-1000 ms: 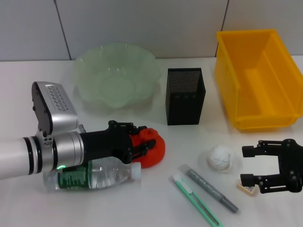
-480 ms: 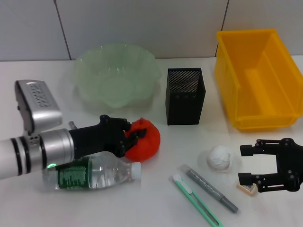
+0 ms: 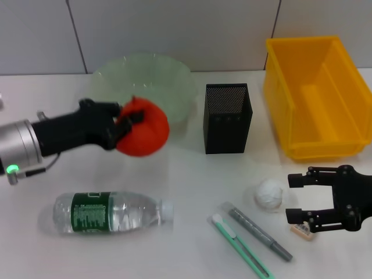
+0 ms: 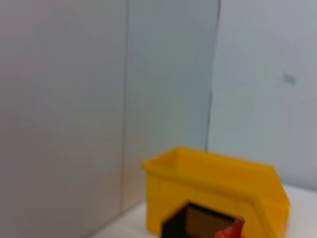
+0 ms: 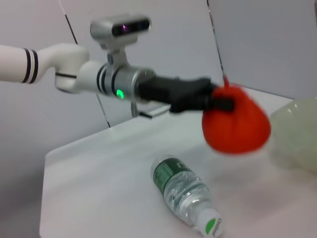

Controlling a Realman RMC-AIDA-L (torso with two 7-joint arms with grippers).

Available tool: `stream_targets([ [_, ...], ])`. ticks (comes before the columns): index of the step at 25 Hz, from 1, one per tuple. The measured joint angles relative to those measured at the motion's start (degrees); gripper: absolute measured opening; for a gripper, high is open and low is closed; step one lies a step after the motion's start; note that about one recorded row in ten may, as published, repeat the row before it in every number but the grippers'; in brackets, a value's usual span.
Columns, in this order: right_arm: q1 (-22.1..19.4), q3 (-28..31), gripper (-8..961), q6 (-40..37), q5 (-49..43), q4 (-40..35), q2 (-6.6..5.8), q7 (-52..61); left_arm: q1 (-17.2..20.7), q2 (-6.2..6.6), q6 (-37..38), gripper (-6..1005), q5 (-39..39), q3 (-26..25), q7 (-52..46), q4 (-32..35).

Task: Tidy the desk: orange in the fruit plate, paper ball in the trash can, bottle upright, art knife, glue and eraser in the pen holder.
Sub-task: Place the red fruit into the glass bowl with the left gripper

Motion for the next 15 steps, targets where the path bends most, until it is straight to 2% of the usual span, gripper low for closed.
stream_targets([
  [4, 0.15, 0.0, 795, -0.2, -0.1, 0.0, 0.2, -0.09, -0.2, 0.02, -0.34, 94, -1.73, 0.05, -2.7, 2.66],
  [7, 0.14, 0.0, 795, -0.31, -0.12, 0.11, 0.23, -0.16, -3.17, -0.28, -8.13, 77, -5.14, 0.39, -4.21, 1.7],
  [9, 0.15, 0.0, 795, -0.32, -0.14, 0.18, 0.29, -0.24, -3.17, -0.28, -8.13, 66, -5.14, 0.39, -4.21, 1.7],
  [11, 0.13, 0.0, 795, -0.32, -0.15, 0.22, 0.41, -0.29, -7.09, -0.38, -15.83, 60, -6.34, 0.58, -3.95, -2.95],
  [14, 0.12, 0.0, 795, -0.19, -0.17, 0.1, 0.69, -0.31, -9.03, -0.39, -19.34, 61, -6.42, 0.63, -3.45, -5.12],
  [15, 0.12, 0.0, 795, -0.13, -0.17, 0.06, 0.74, -0.31, -10.76, -0.61, -22.54, 61, -6.64, 0.67, -1.82, -7.1],
])
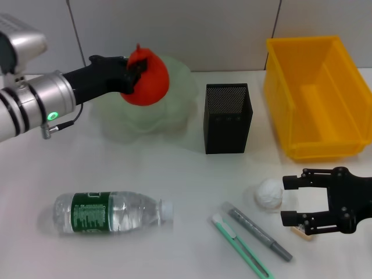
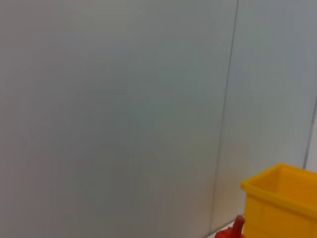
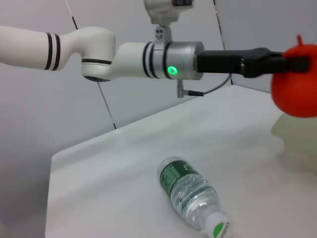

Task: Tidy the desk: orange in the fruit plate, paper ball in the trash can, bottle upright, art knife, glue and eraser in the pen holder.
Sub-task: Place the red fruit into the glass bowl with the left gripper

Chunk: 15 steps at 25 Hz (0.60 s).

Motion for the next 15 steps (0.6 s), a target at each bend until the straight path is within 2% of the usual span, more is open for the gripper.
stream_targets([
  [3, 0.17, -0.03, 795, 0.01, -0.02, -0.05, 0.09, 0.0, -1.67, -0.13, -3.81, 61, -0.93, 0.07, 0.56, -2.29],
  [9, 0.5, -0.16, 795, -0.15, -0.05, -0.05, 0.18, 0.22, -2.37, -0.11, -6.86, 160, -1.36, 0.08, 0.41, -3.65],
  [15, 0.61, -0.19, 796, 0.05, -0.05, -0.08, 0.25, 0.22, -1.64, 0.07, -6.59, 402, -1.99, 0.22, -0.25, -3.06],
])
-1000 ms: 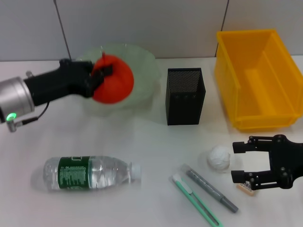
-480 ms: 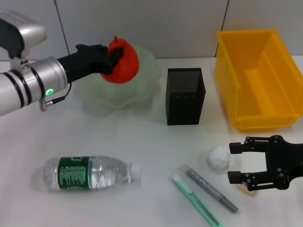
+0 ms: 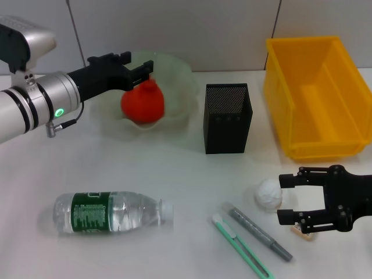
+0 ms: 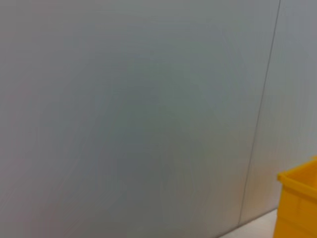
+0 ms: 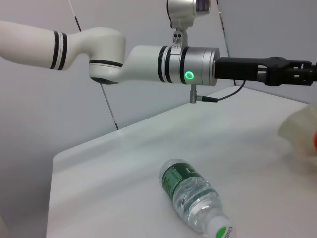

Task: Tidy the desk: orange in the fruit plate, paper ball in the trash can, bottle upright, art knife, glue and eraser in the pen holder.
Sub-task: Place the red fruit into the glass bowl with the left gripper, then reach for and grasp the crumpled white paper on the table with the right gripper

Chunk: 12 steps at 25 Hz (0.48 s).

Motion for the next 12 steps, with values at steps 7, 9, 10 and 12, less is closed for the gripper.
stream_targets([
  [7, 0.1, 0.01, 796, 0.08, 0.0, 0.03, 0.0, 0.03, 2.44, 0.2, 4.43, 781, -3.26, 0.35, 0.44, 1.75],
  [9, 0.14, 0.02, 796, 0.07, 0.0, 0.03, -0.01, 0.06, 3.56, 0.23, 7.75, 839, -3.27, 0.3, 0.47, 2.81],
  [10, 0.24, 0.01, 796, 0.07, 0.0, 0.02, -0.01, 0.07, 4.33, 0.26, 10.12, 841, -3.28, 0.17, 0.49, 3.67],
  [12, 0.49, 0.01, 796, 0.03, 0.0, -0.02, -0.01, 0.14, 6.07, 0.38, 15.06, 845, -3.54, -0.14, 0.25, 5.3],
])
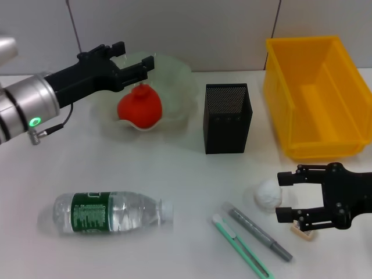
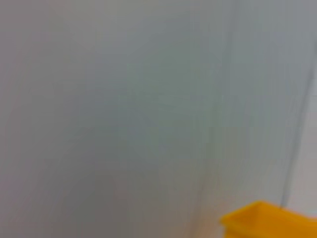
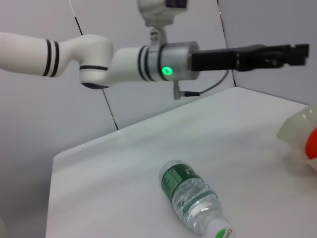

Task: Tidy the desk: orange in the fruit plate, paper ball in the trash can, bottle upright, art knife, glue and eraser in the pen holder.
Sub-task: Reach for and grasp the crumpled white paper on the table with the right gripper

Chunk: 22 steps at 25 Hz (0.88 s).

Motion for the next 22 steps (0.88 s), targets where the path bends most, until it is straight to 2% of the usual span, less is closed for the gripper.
stream_targets([
  [3, 0.32, 0.01, 796, -0.4, 0.0, -0.41, 0.0, 0.43, 2.94, 0.34, 7.2, 851, -0.86, -0.2, -1.88, 2.43],
  [7, 0.49, -0.54, 795, -0.51, 0.0, -2.29, 0.14, 1.98, 9.05, 0.71, 17.76, 859, -1.07, -0.06, -3.97, 8.32],
  [9, 0.57, -1.5, 795, -0.52, 0.01, -4.5, 0.47, 3.69, 11.52, 1.21, 21.65, 859, -0.93, 0.18, -4.03, 10.26],
  [10, 0.57, -2.09, 795, -0.53, 0.0, -5.59, 0.58, 4.51, 12.83, 1.88, 23.82, 859, -0.75, 0.29, -4.09, 10.83],
  [12, 0.54, -3.99, 795, -0.55, 0.01, -8.97, 0.91, 7.08, 14.94, 3.52, 28.49, 859, -0.63, 0.34, -4.27, 10.72],
  [16, 0.24, -9.38, 795, -0.21, -0.88, -17.95, 1.29, 15.41, 18.65, 5.71, 36.5, 859, -0.34, 0.46, -3.92, 10.6],
  [19, 1.06, -12.64, 795, 0.28, -4.57, -24.44, 1.36, 24.08, 20.53, 6.23, 39.72, 859, 0.76, 0.43, -2.93, 10.91],
  [20, 2.16, -14.92, 795, 0.86, -8.24, -28.76, 1.38, 30.51, 21.28, 6.32, 40.77, 859, 1.78, 0.37, -2.0, 10.88],
  [22, 2.75, -16.02, 795, 1.04, -9.84, -30.49, 1.38, 33.14, 21.82, 6.33, 41.11, 859, 2.81, 0.25, -1.36, 10.72],
])
